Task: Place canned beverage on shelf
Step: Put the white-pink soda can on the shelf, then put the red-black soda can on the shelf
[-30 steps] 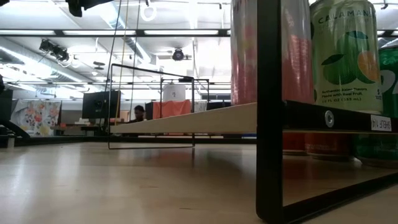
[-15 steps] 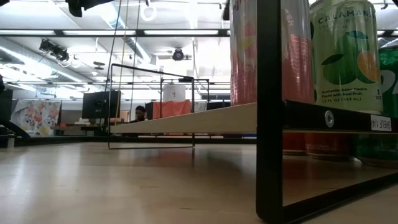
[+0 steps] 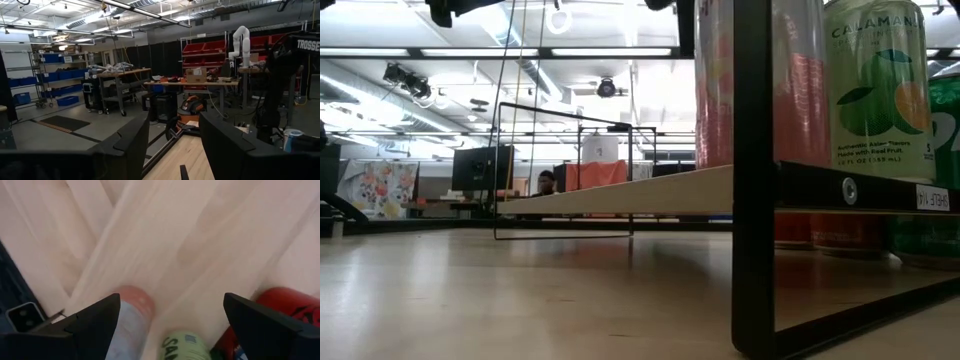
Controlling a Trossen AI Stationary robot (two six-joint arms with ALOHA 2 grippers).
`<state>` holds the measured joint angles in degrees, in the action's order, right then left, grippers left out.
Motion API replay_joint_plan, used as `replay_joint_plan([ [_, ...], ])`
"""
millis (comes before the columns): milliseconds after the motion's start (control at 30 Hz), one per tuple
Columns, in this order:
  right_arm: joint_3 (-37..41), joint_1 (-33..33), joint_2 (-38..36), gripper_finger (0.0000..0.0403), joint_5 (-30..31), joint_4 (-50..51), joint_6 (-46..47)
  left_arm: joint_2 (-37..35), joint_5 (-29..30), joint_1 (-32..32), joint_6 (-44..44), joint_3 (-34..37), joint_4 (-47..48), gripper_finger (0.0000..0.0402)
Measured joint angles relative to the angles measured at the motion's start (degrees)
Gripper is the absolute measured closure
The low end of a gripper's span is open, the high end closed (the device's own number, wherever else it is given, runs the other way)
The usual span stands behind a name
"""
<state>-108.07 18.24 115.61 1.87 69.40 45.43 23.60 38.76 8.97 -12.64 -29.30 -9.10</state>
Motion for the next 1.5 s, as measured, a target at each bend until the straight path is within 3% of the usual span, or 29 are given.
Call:
replay_joint_plan([
  [667, 0.3, 1.3, 0.0, 0.0037, -4.9, 6.7, 2.8, 0.0, 0.0, 0.0, 0.0, 0.0, 0.2, 0.0219],
  [967, -4.5, -2.1, 0.0, 0.0037, 6.3, 14.2, -0.4, 0.0, 0.0, 0.0, 0.0, 0.0, 0.3, 0.0219],
  [1100, -4.3, -4.2, 0.0, 0.0037, 7.6, 19.3, -2.7, 0.0, 0.0, 0.0, 0.0, 0.0, 0.9, 0.0219],
  [1500, 1.7, -8.6, -4.5, 0.0051, 12.4, 20.5, -8.1, 0.0, 0.0, 0.0, 1.5, 0.0, 2.5, 0.0219],
])
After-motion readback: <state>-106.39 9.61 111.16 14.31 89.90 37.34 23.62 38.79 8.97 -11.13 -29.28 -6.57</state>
